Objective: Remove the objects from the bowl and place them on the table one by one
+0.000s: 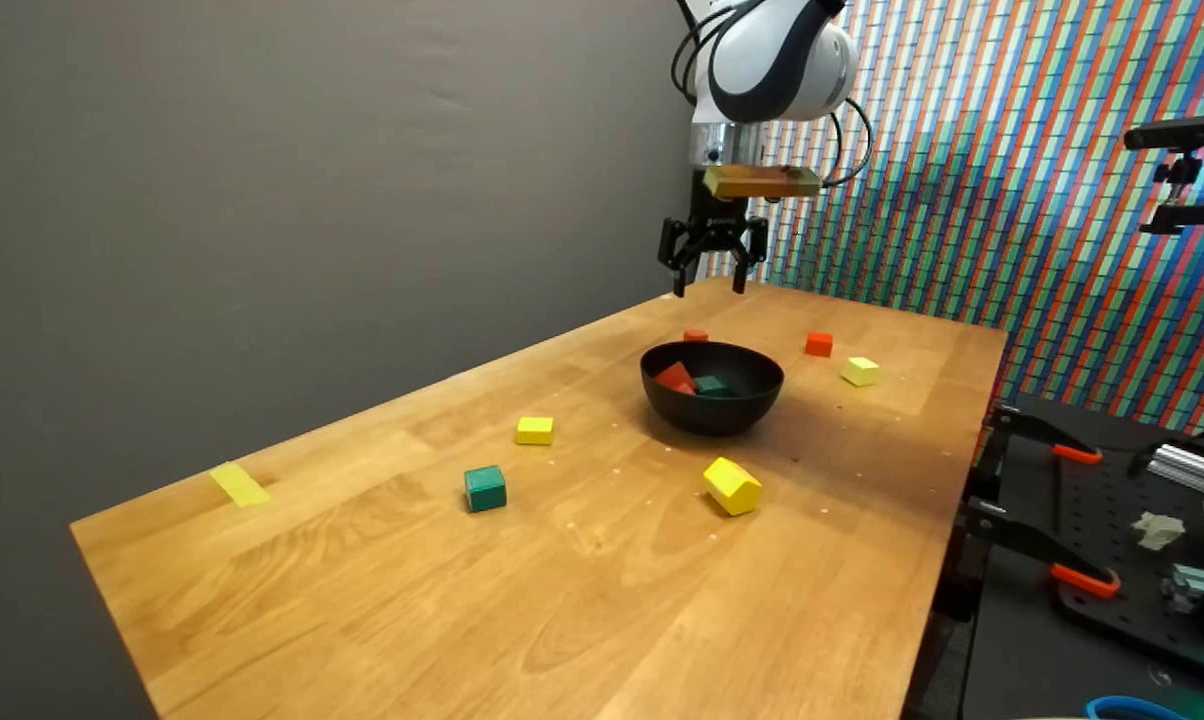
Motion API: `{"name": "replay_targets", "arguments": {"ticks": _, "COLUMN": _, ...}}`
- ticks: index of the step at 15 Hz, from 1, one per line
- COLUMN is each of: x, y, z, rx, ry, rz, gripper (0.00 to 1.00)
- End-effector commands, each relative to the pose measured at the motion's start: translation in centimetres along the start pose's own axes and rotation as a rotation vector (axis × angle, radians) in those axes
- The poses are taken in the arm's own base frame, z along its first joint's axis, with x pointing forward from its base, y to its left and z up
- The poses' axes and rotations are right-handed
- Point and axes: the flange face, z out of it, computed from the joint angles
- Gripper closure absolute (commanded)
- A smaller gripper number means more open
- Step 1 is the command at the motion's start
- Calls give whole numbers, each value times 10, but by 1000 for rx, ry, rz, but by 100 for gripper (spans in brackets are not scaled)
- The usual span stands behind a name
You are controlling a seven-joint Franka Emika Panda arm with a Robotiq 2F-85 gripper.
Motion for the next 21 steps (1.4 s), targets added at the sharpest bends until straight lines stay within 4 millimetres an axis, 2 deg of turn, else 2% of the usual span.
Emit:
{"name": "replay_targets", "arguments": {"ticks": 1, "x": -37, "y": -14, "z": -25, "rx": 48, "ry": -98, "rz": -84, "gripper": 0}}
{"name": "replay_targets", "arguments": {"ticks": 3, "x": -51, "y": -28, "z": -20, "rx": 65, "ry": -156, "rz": -111, "gripper": 0}}
{"name": "replay_targets", "arguments": {"ticks": 5, "x": -65, "y": -38, "z": -6, "rx": 61, "ry": -219, "rz": -118, "gripper": 0}}
{"name": "replay_targets", "arguments": {"ticks": 9, "x": -83, "y": -37, "z": 12, "rx": 39, "ry": -264, "rz": -101, "gripper": 0}}
{"name": "replay_targets", "arguments": {"ticks": 15, "x": -90, "y": -37, "z": 29, "rx": -10, "ry": -270, "rz": -103, "gripper": 0}}
{"name": "replay_targets", "arguments": {"ticks": 19, "x": -93, "y": -51, "z": 54, "rx": -20, "ry": -301, "rz": -125, "gripper": 13}}
{"name": "replay_targets", "arguments": {"ticks": 20, "x": -93, "y": -55, "z": 61, "rx": -18, "ry": -309, "rz": -124, "gripper": 20}}
{"name": "replay_targets", "arguments": {"ticks": 21, "x": -94, "y": -59, "z": 67, "rx": -19, "ry": -313, "rz": -124, "gripper": 19}}
